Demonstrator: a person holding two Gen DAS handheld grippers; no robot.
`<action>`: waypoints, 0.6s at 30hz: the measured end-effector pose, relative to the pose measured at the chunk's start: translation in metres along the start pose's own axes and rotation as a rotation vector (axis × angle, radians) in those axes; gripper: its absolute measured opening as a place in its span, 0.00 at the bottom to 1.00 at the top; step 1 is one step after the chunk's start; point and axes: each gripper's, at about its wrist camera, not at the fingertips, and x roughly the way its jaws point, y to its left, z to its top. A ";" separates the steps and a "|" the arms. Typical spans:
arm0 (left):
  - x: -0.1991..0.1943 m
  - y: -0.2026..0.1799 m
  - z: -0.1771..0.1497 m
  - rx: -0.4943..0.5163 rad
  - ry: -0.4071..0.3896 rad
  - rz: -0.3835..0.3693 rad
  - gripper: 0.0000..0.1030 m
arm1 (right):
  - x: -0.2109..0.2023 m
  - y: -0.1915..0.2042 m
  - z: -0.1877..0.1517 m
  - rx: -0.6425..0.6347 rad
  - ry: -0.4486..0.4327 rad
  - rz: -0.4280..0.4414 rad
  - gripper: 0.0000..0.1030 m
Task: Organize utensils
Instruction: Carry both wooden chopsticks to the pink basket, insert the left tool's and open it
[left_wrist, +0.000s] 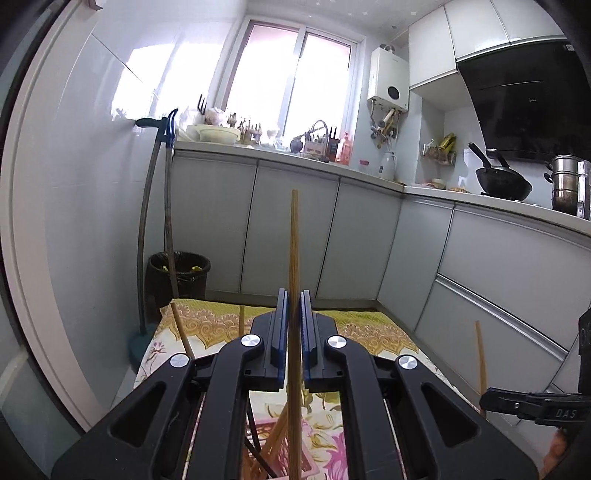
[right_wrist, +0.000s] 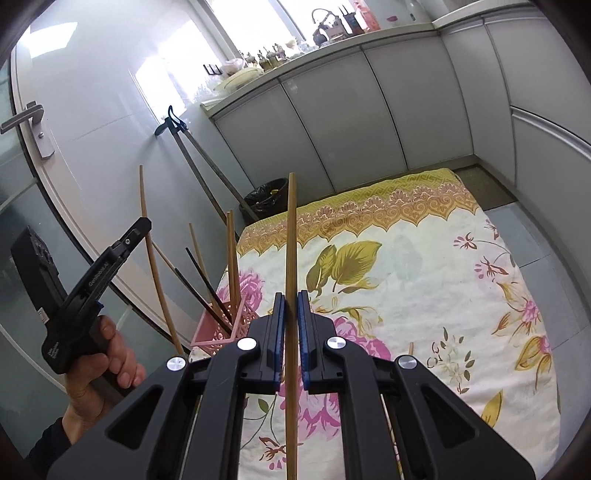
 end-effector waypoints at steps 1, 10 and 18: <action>0.002 0.001 0.000 0.001 -0.014 0.008 0.05 | -0.001 0.000 0.000 -0.001 -0.005 0.004 0.07; 0.030 0.004 -0.006 -0.022 -0.050 0.067 0.05 | -0.010 0.000 0.001 -0.003 -0.039 0.036 0.07; 0.041 -0.001 -0.022 -0.002 -0.057 0.131 0.05 | -0.011 -0.004 0.003 0.000 -0.050 0.048 0.07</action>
